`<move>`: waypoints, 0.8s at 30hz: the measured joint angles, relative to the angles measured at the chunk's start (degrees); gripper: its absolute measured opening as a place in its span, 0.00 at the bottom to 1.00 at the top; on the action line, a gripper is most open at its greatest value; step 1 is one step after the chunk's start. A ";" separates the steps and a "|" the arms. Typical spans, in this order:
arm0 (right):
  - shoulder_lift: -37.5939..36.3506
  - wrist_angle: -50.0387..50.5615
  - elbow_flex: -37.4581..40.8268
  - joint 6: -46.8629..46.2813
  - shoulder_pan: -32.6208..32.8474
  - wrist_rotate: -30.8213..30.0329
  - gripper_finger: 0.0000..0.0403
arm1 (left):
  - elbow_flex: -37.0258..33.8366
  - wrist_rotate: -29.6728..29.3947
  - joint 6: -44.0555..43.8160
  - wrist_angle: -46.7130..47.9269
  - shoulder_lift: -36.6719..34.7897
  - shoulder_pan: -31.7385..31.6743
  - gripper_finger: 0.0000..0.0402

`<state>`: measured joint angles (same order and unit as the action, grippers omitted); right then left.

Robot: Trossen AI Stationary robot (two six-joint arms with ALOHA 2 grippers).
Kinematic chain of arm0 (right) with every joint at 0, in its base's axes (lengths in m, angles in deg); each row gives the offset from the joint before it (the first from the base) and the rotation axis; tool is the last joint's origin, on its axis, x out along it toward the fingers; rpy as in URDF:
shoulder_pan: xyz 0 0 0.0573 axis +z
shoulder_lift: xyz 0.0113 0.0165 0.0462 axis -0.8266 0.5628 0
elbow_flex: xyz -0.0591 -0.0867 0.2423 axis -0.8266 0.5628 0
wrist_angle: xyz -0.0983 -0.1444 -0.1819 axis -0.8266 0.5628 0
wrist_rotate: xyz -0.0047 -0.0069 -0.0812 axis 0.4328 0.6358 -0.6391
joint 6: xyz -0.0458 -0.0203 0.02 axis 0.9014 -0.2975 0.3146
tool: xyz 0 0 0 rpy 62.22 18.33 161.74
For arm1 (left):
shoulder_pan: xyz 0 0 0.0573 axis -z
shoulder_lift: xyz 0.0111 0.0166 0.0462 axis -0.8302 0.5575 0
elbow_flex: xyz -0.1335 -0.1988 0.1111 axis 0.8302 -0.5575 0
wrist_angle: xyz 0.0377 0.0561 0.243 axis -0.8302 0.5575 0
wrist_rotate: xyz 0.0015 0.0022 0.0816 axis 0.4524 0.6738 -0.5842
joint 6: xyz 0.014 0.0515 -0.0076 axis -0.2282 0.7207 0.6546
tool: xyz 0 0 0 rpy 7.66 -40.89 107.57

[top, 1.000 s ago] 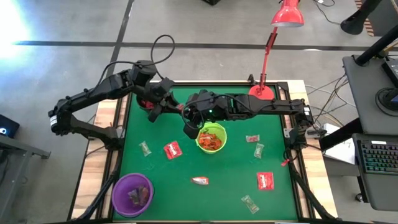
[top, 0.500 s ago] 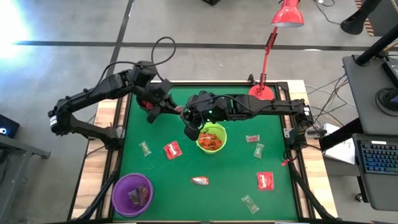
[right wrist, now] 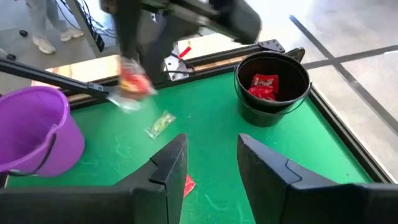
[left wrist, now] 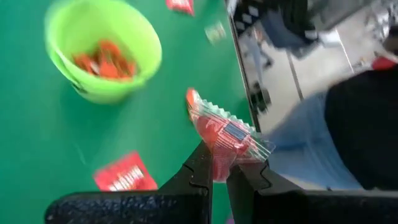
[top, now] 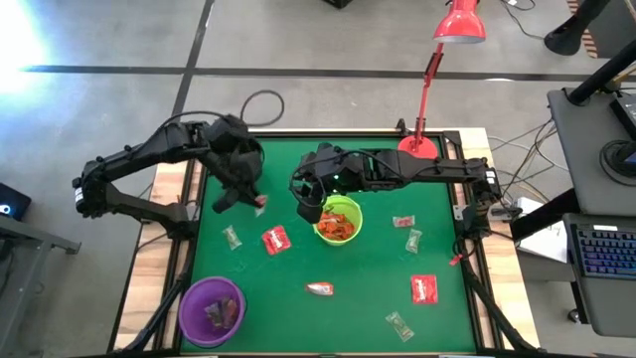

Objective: Sort candy
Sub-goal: Put the pink gummy into the purple bucket

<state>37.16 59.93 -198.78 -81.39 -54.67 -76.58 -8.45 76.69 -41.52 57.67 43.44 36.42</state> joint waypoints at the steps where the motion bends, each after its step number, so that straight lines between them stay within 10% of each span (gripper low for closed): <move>1: 0.00 0.39 0.00 0.00 0.00 0.00 0.33 | 0.01 -0.39 -0.02 1.36 -0.13 0.96 0.01; 24: -0.13 12.69 0.00 -0.03 -1.76 -0.38 0.31 | -10.10 -6.90 -29.87 7.15 -5.30 25.54 0.01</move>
<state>37.03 72.62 -198.78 -81.43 -56.43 -76.96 -18.55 69.79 -71.39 64.82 38.14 61.96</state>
